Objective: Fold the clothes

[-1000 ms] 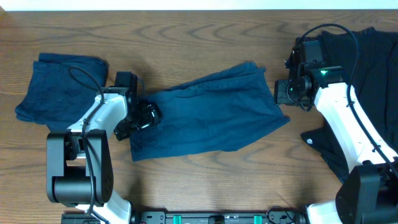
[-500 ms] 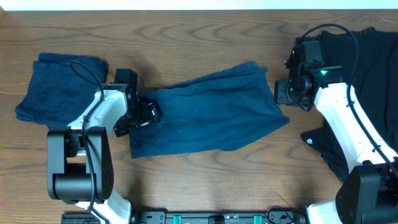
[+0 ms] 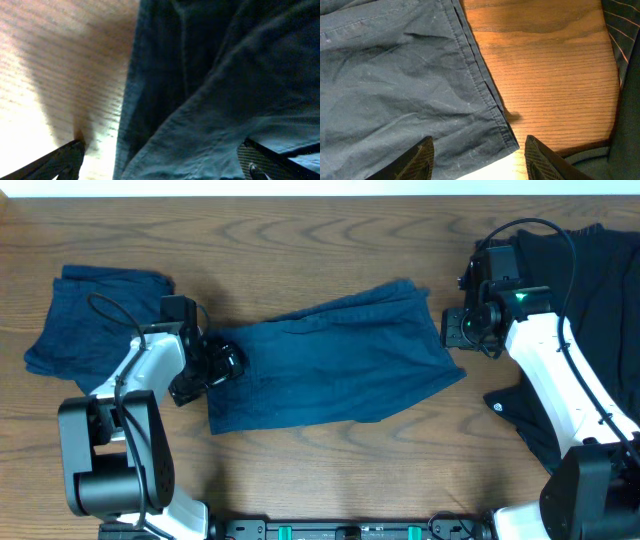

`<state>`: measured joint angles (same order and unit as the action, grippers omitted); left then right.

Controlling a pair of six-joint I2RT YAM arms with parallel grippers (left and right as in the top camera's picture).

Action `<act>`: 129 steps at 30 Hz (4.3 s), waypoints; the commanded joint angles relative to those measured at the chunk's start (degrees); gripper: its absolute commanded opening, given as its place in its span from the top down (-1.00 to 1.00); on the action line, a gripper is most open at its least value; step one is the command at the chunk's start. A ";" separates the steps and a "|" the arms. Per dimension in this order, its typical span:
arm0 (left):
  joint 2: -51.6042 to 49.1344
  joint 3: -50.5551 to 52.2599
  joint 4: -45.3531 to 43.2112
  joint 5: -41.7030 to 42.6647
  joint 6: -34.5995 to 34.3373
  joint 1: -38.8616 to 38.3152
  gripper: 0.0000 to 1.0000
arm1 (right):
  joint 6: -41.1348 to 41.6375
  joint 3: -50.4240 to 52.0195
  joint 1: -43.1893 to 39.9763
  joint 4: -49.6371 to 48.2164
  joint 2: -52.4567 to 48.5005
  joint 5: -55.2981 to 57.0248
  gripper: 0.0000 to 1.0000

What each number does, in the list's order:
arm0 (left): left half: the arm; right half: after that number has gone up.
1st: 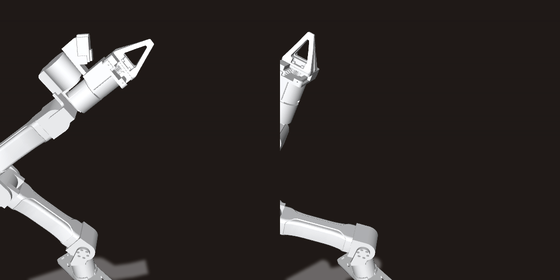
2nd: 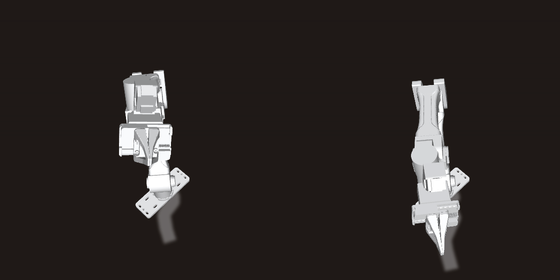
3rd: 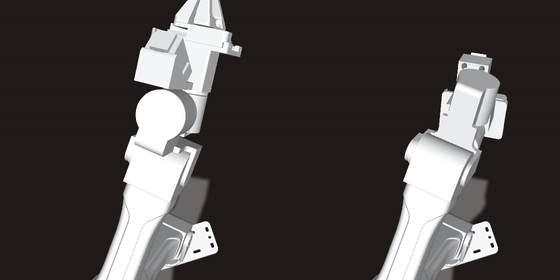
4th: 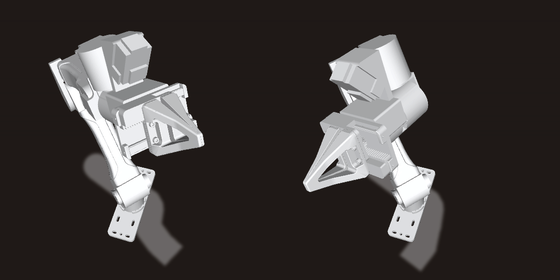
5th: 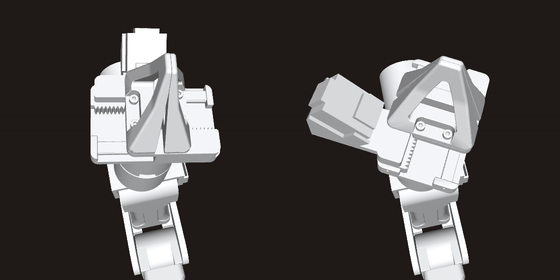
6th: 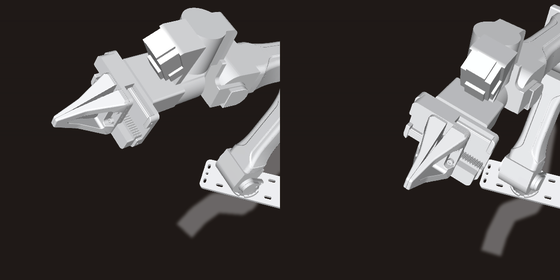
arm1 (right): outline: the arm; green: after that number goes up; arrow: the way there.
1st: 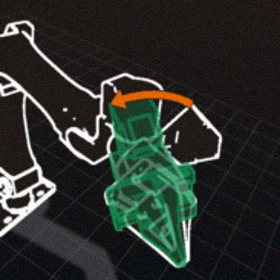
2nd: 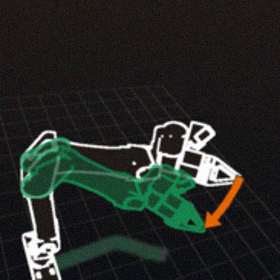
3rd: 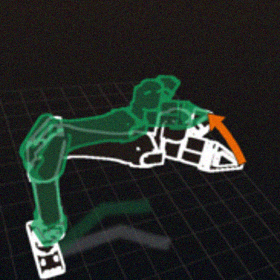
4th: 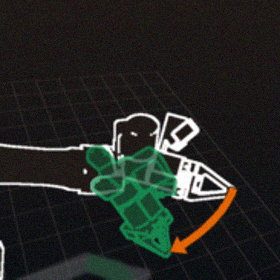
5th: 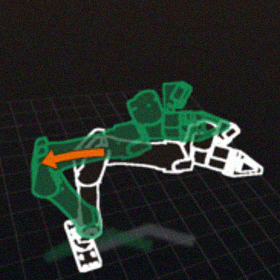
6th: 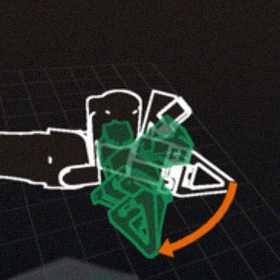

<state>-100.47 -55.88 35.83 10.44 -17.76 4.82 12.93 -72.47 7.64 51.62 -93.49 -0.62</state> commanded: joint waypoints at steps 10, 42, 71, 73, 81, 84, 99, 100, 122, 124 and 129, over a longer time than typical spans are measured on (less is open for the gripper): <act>-2.12 5.86 -5.62 8.68 1.66 -0.11 -0.75 | -0.79 0.26 0.26 0.39 0.22 0.20 -0.12; 7.39 -0.59 10.62 7.96 1.68 -1.64 0.88 | -10.10 0.26 0.57 -1.16 0.22 -7.89 0.67; 24.94 -19.45 28.46 26.29 1.18 -1.79 0.88 | 5.81 0.28 39.04 -43.80 -29.64 -25.09 0.98; 24.94 -20.83 28.35 26.80 1.01 -1.79 0.88 | 5.86 0.26 40.87 -45.66 -30.27 -24.96 0.98; 24.81 -21.77 27.54 22.73 1.01 -1.79 0.88 | 5.64 0.13 41.29 -47.01 -27.93 -23.15 0.98; 24.81 -21.77 27.50 19.19 1.01 -1.79 0.88 | 4.96 0.13 38.71 -44.50 -24.33 -23.12 0.98; 20.39 -21.59 22.60 18.01 -3.15 -2.43 0.88 | -4.02 0.46 22.16 -11.32 -9.35 -8.92 0.98; 19.80 -21.59 21.84 18.01 -3.63 -2.84 0.88 | -5.53 0.81 21.84 -9.66 -9.73 -8.79 0.96; 10.62 -21.59 8.63 13.25 -11.13 -19.61 0.88 | -7.19 16.46 21.84 -23.15 -10.80 -6.27 0.94; 9.38 -21.59 7.74 12.79 -12.26 -21.55 0.88 | -7.19 16.55 21.92 -23.15 -10.80 -6.27 0.94; 6.23 -21.59 4.74 12.37 -15.82 -25.24 0.88 | -7.17 16.57 22.45 -23.08 -10.80 -6.27 0.95</act>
<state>-92.62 -75.79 41.50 23.73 -30.70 -18.92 6.63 -56.97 29.47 28.49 -103.66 -7.64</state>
